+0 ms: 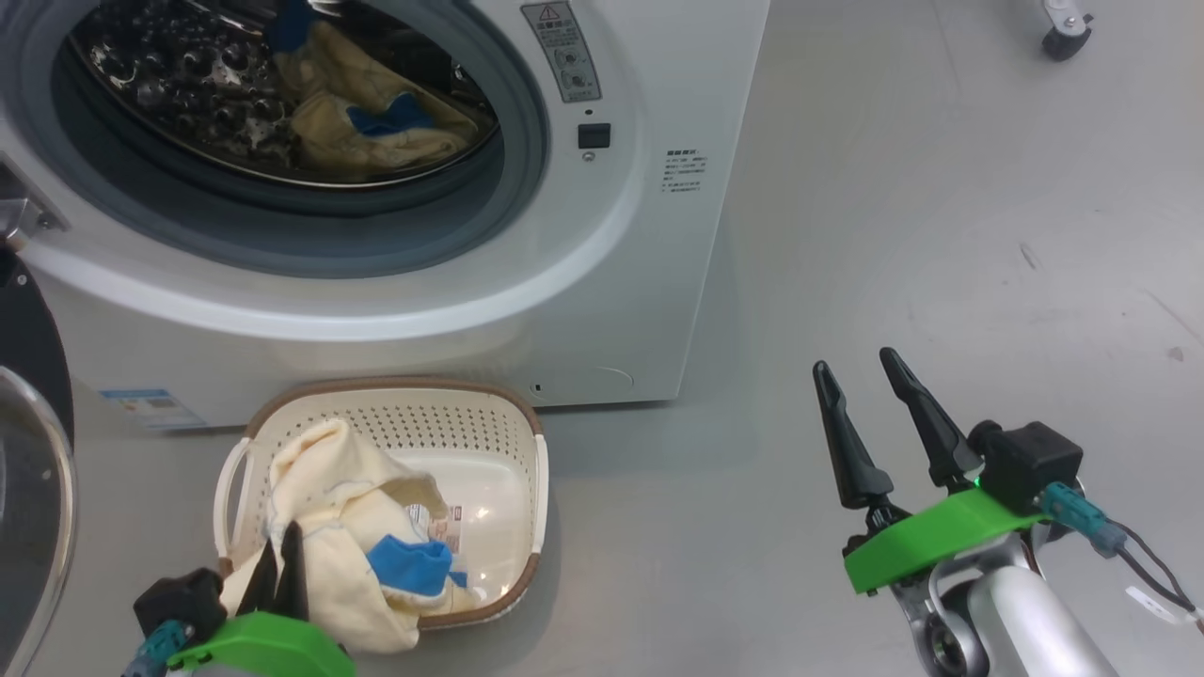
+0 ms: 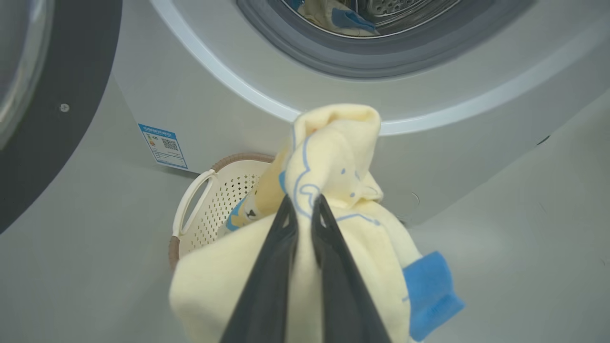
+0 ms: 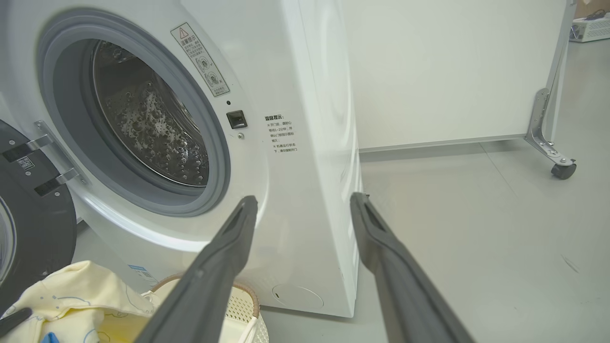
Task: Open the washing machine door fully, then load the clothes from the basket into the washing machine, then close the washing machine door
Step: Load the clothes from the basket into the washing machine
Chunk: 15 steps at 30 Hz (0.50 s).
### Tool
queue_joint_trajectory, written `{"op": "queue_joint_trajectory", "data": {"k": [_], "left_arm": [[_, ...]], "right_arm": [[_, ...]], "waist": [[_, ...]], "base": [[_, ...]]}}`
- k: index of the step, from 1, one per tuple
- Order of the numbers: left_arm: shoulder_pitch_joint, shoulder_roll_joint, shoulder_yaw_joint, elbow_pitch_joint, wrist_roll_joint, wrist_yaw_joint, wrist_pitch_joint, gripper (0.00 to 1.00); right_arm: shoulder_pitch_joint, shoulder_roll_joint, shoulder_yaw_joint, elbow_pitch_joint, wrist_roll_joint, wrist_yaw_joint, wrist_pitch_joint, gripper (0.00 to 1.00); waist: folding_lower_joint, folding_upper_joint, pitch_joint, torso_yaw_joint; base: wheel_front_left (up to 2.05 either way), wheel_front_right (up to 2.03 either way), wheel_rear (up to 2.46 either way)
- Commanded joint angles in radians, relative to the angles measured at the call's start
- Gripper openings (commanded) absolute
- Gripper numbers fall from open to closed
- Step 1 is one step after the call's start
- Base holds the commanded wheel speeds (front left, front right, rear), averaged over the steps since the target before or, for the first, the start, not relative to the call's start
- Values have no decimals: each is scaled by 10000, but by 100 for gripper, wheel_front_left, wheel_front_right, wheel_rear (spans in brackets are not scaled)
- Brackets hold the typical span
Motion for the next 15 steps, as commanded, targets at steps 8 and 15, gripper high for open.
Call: {"op": "queue_joint_trajectory", "data": {"k": [8,15], "left_arm": [[596,-67,777,-1390,373,-91,-145,0],[946,-207,975,-2115,552,-113,-145,0]], "right_arm": [[119,-22,70,-317,-117,46,-65,100],[194,-22,18,-351,-167,46,-65,100]], "waist": [[1,0,-498,23],[1,0,-678,66]], "base": [[0,0,0],[0,0,0]]}}
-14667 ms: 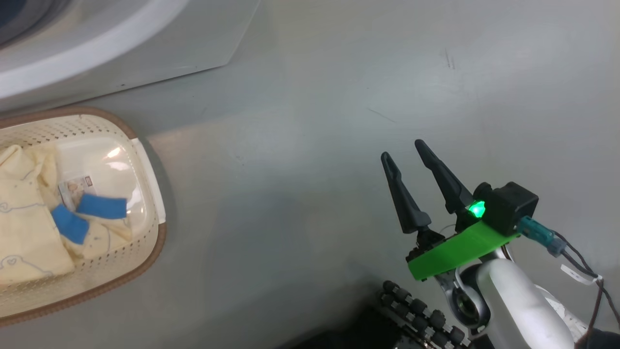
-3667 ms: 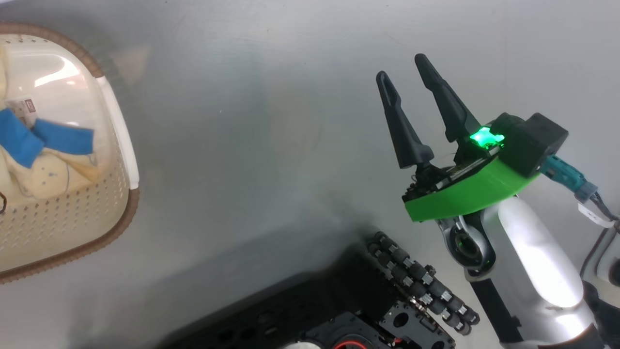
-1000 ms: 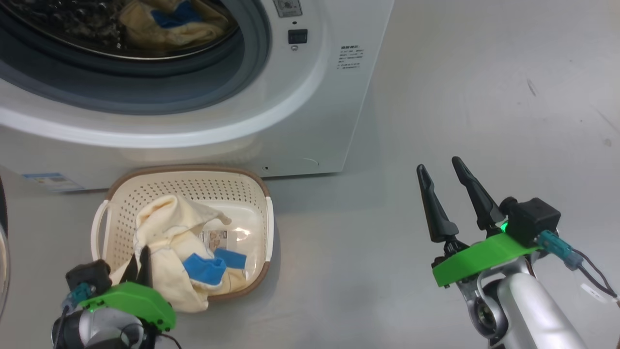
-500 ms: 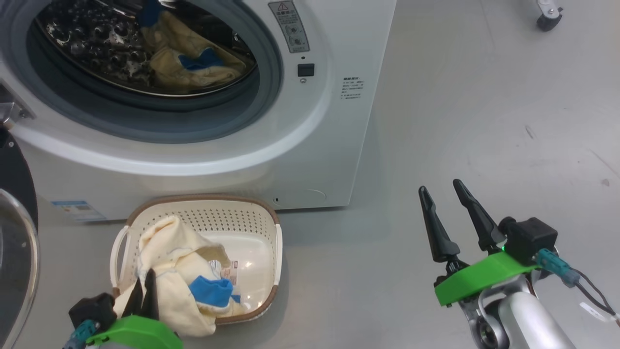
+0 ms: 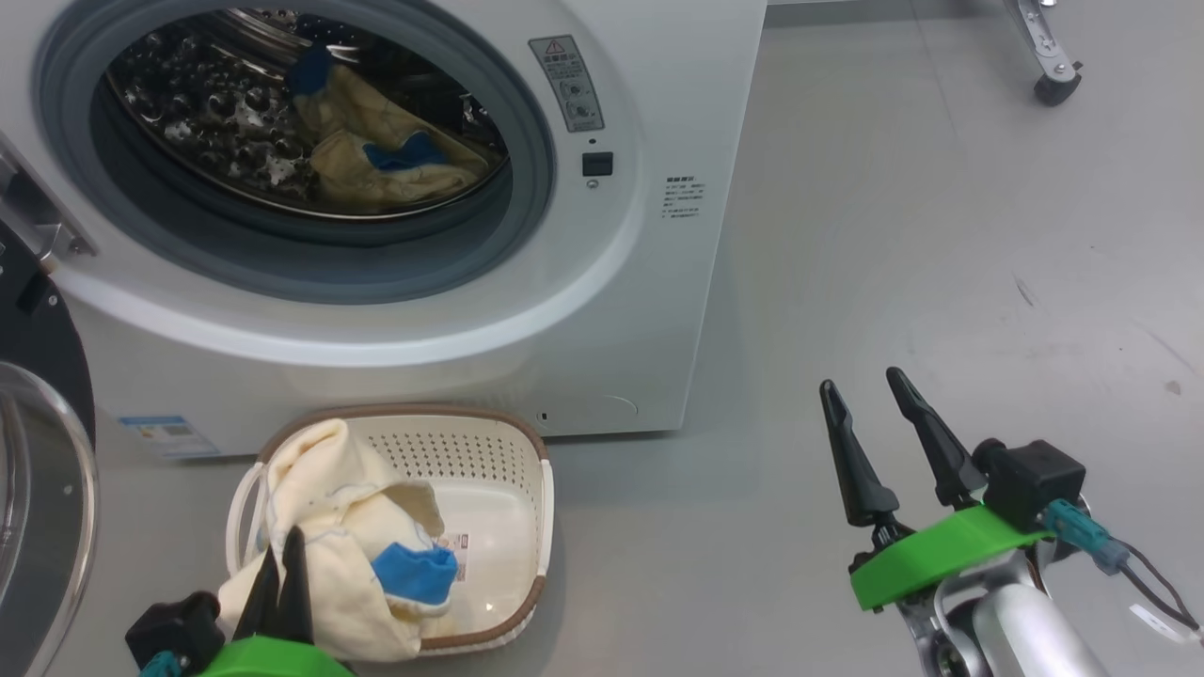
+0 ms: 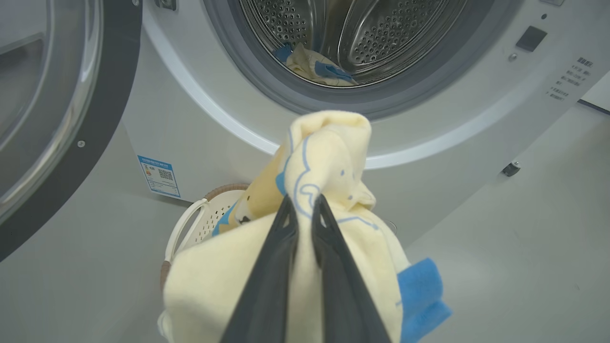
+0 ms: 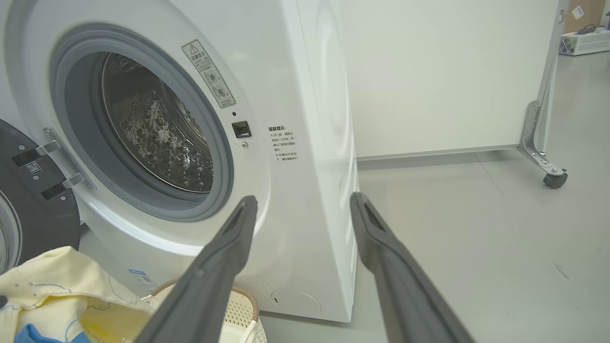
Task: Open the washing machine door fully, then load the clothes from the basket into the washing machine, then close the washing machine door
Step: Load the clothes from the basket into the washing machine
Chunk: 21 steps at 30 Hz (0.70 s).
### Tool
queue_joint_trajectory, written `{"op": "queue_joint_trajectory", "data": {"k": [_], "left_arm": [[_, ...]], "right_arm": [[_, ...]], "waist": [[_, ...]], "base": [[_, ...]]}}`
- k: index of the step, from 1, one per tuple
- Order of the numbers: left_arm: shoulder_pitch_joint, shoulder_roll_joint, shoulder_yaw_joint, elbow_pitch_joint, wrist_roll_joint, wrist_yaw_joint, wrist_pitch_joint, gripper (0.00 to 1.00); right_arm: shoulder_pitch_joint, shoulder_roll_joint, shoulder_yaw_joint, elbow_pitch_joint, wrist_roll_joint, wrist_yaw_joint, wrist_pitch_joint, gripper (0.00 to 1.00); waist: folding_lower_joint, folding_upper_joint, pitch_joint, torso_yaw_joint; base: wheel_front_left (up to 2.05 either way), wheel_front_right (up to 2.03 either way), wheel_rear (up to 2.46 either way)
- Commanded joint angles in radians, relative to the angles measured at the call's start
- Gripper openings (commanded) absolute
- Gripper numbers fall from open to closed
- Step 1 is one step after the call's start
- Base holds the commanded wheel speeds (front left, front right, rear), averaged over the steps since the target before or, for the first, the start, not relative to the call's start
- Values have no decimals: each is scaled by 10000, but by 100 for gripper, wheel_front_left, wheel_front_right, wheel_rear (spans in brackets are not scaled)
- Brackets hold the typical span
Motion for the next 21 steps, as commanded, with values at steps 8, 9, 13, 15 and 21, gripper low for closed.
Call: {"op": "queue_joint_trajectory", "data": {"k": [8,9,13,15,21], "left_arm": [[168,1,494,-1046,157,-36,-145,0],[208,-2,503,-1115,154,-36,-145,0],[391,-16,512,-1411,172,-37,-145,0],[507,-28,547,-1576,193,-37,-145,0],[766,-92,636,-1990,285,-37,-145,0]], "right_arm": [[-21,-22,96,-371,-170,46,-65,100],[-3,-22,95,-369,-185,46,-65,100],[103,-54,89,-337,-210,46,-65,100],[175,-79,85,-321,-207,46,-65,100],[338,-124,92,-295,-187,46,-65,100]], "waist": [[1,0,-280,96],[1,0,-316,99],[1,0,-531,92],[1,0,-639,77],[1,0,-883,24]], "base": [[0,0,0],[0,0,0],[0,0,0],[0,0,0],[0,0,0]]}}
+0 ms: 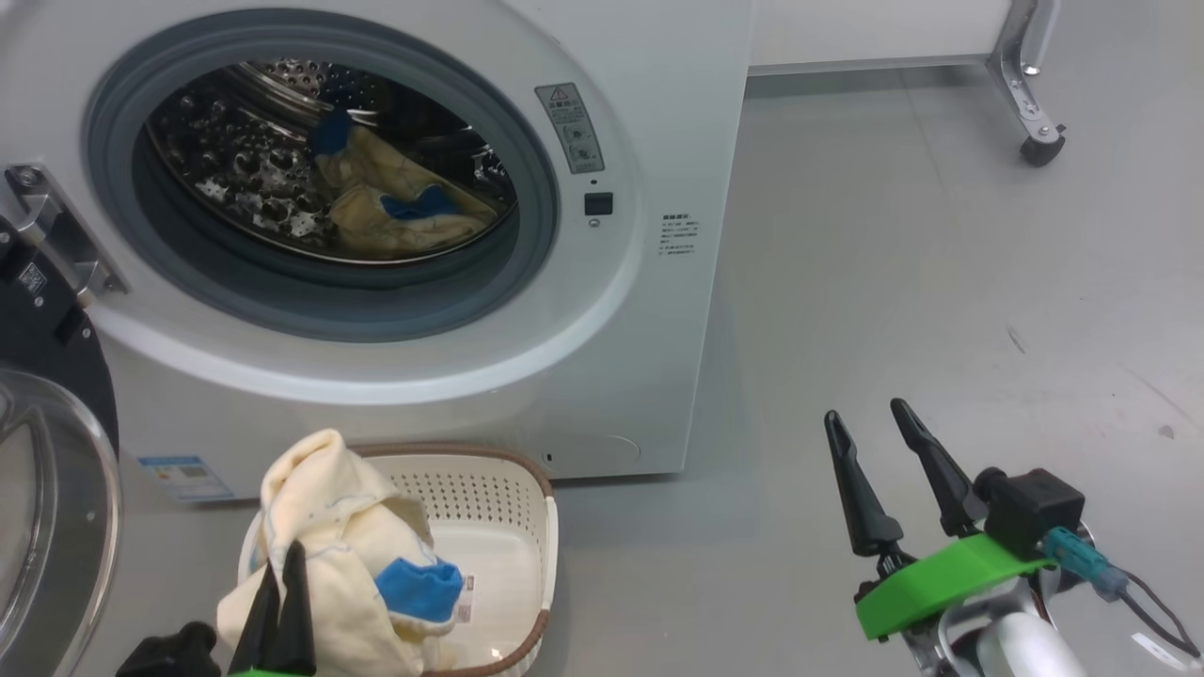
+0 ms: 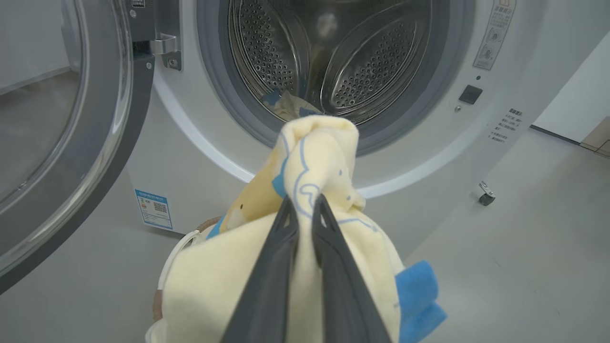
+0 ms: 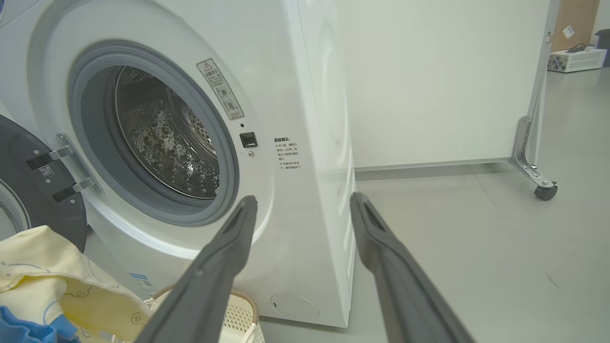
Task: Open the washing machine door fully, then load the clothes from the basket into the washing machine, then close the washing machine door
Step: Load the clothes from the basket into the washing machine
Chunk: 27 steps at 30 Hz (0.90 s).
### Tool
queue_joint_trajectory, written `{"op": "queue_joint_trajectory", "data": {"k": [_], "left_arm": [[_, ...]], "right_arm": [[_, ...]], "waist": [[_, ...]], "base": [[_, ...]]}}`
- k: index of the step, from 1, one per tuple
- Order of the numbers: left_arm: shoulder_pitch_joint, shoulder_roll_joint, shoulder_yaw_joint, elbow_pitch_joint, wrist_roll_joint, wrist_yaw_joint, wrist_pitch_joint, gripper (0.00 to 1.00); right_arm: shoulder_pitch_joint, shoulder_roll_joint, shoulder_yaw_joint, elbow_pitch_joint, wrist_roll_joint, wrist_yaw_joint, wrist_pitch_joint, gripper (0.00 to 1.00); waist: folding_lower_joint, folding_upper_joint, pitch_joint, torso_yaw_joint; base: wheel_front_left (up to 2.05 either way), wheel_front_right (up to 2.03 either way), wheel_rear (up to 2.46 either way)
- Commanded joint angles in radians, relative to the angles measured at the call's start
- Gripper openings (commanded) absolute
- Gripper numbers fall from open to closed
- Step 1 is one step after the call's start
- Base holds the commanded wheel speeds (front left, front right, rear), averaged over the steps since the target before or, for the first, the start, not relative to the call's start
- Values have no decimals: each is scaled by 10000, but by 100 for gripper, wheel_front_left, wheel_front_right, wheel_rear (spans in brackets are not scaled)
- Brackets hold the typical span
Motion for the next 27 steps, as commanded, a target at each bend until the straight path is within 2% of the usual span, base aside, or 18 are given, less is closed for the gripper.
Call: {"op": "queue_joint_trajectory", "data": {"k": [1,19,27], "left_arm": [[-248,25,412,-445,102,-35,-145,0],[-66,-65,667,-1140,321,-36,-145,0],[-743,217,420,-1344,346,-36,-145,0]], "right_arm": [[-126,-107,172,-302,-86,46,-65,100],[-69,-77,175,-383,-91,46,-65,100],[-282,-47,218,-444,-77,46,-65,100]], "waist": [[1,0,-31,-16],[1,0,-64,-219],[1,0,521,-339]], "base": [[0,0,0],[0,0,0],[0,0,0]]}}
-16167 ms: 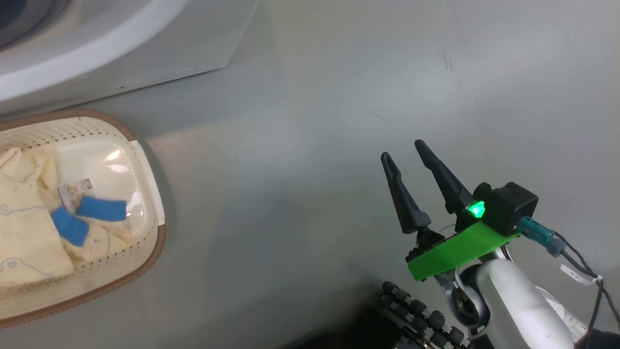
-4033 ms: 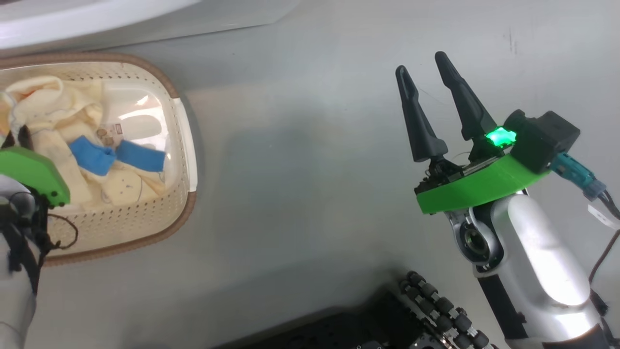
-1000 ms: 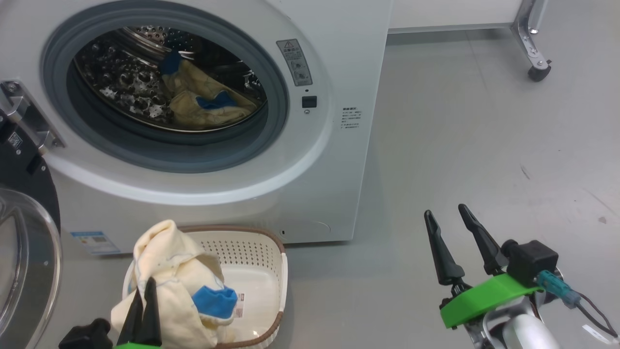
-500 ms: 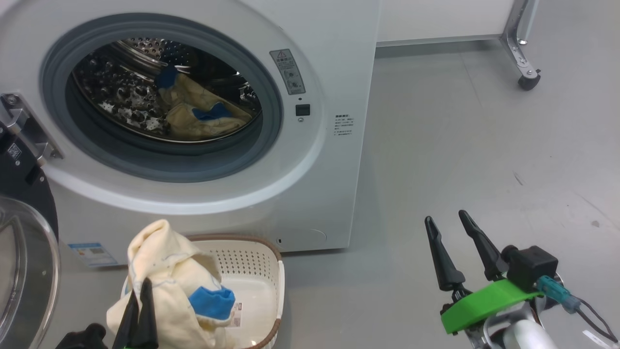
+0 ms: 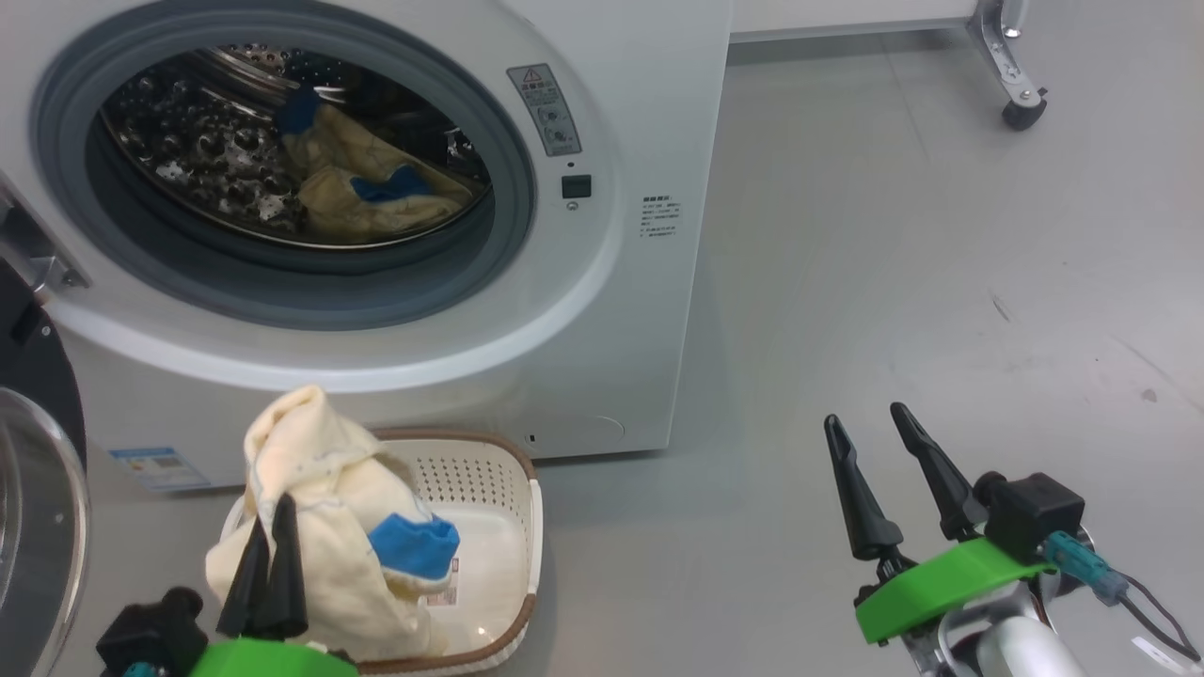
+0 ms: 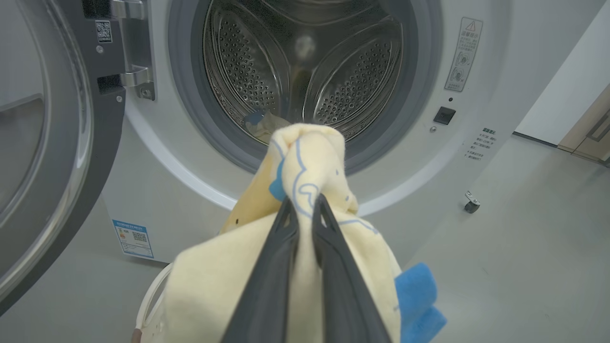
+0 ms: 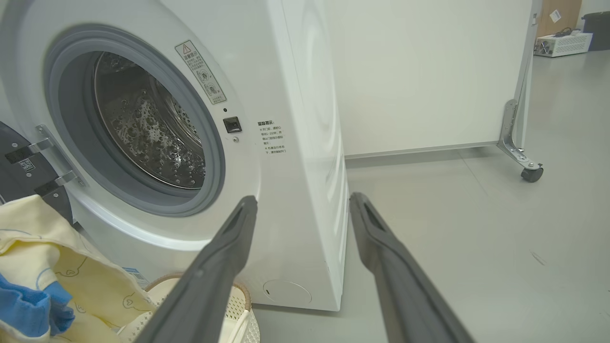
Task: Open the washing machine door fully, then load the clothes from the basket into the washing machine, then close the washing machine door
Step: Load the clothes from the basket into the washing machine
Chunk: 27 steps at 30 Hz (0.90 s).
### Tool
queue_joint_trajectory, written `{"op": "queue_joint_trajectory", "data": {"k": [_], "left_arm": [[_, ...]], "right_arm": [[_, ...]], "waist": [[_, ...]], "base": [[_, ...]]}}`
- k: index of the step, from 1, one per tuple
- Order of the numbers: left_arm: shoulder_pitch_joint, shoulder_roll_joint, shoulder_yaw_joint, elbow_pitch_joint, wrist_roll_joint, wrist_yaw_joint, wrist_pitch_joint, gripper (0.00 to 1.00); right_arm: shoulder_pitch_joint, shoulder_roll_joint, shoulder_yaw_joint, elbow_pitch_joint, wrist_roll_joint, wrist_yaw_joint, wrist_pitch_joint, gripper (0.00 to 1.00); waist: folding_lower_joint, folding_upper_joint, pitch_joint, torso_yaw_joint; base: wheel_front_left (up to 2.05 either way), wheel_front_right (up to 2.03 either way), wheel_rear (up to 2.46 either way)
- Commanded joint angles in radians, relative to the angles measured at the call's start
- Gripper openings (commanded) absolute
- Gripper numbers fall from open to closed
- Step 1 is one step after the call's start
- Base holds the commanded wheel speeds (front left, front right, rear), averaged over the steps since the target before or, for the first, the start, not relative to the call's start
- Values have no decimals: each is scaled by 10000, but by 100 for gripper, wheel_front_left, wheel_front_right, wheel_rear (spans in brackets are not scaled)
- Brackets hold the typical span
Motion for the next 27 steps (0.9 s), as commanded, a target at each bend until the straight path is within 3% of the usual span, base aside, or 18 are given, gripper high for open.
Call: {"op": "queue_joint_trajectory", "data": {"k": [1,17,27], "left_arm": [[-884,241,270,-438,127,-36,-145,0],[-4314,1396,199,954,261,-33,220,0],[-7029,2231,292,2928,512,83,589,0]], "right_arm": [[-453,-42,233,-372,-67,46,-65,100],[-1303,-9,573,-492,570,46,-65,100],[-1779,-8,897,-541,958,46,-65,100]], "waist": [[0,0,261,-60],[0,0,1587,-721],[0,0,2323,-1538]], "base": [[0,0,0],[0,0,0],[0,0,0]]}}
